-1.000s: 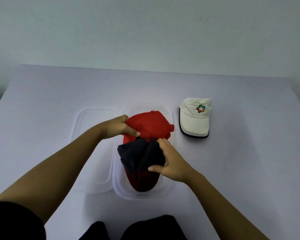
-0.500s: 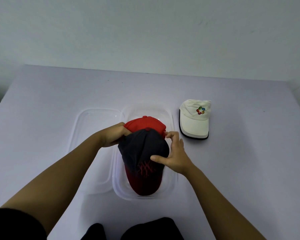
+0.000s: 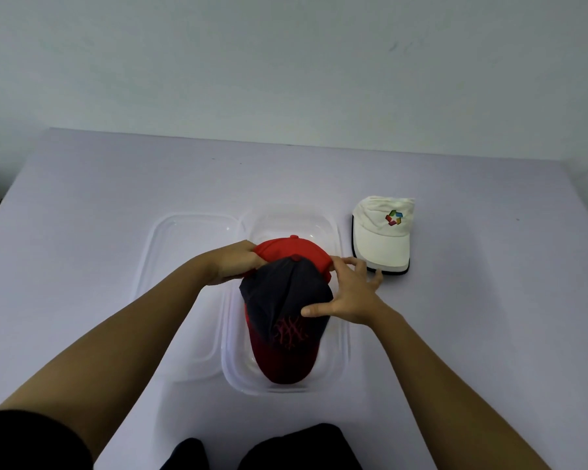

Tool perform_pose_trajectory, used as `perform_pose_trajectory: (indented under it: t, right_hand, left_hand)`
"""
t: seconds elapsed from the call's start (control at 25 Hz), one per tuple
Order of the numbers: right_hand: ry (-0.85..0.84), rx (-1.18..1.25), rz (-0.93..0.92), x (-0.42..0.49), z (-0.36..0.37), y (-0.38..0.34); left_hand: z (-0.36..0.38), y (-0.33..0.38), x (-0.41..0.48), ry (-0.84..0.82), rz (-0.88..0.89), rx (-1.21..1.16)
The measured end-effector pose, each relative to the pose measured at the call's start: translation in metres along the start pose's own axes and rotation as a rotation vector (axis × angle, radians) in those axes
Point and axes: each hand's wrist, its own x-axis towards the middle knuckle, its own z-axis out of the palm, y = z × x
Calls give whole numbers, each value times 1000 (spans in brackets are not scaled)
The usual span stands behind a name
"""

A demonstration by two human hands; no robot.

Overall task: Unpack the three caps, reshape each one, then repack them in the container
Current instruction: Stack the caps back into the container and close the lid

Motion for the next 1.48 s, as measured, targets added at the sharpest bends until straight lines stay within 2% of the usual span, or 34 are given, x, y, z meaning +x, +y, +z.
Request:
perform_pose_trajectory:
  t: [0.08, 0.16, 0.24, 0.32, 0.48, 0.6, 0.72, 0.88, 1.0, 1.08, 1.2, 1.28, 1.36, 1.48]
  right_hand:
    - [9, -27, 15, 3, 0, 1]
    - [27, -53, 18, 3, 2, 1]
    - [45, -123, 2, 3, 4, 3]
    - [58, -241, -20, 4, 4, 3]
    - [48, -347, -18, 10, 1, -1]
    - [13, -371, -21, 11, 0, -2]
    - [9, -368, -23, 11, 2, 0]
    - [33, -259, -89, 3, 8, 9]
    - [56, -102, -144, -4, 11, 18]
    - [216, 82, -94, 1, 5, 29]
    - [563, 366, 116, 15, -15, 54]
    - [656, 458, 260, 23, -29, 77]
    - [608, 489, 361, 29, -39, 101]
    - [463, 600, 444, 37, -46, 126]
  left_hand:
    - [-1, 1, -4, 152, 43, 288]
    - [-2, 1, -11, 266, 86, 386]
    - [-6, -2, -18, 180, 70, 280]
    - [-6, -6, -20, 88, 33, 296]
    - [-3, -4, -6, 165, 0, 607]
    - [4, 0, 3, 176, -38, 640]
    - [10, -6, 3, 187, 12, 650]
    - [18, -11, 1, 201, 104, 645]
    - [21, -6, -2, 248, 76, 595]
    - [23, 6, -6, 372, 130, 513]
    - [32, 38, 0, 586, 294, 384]
    - [44, 65, 19, 616, 362, 288]
    - [55, 92, 48, 570, 375, 230]
    - [68, 126, 100, 427, 336, 287]
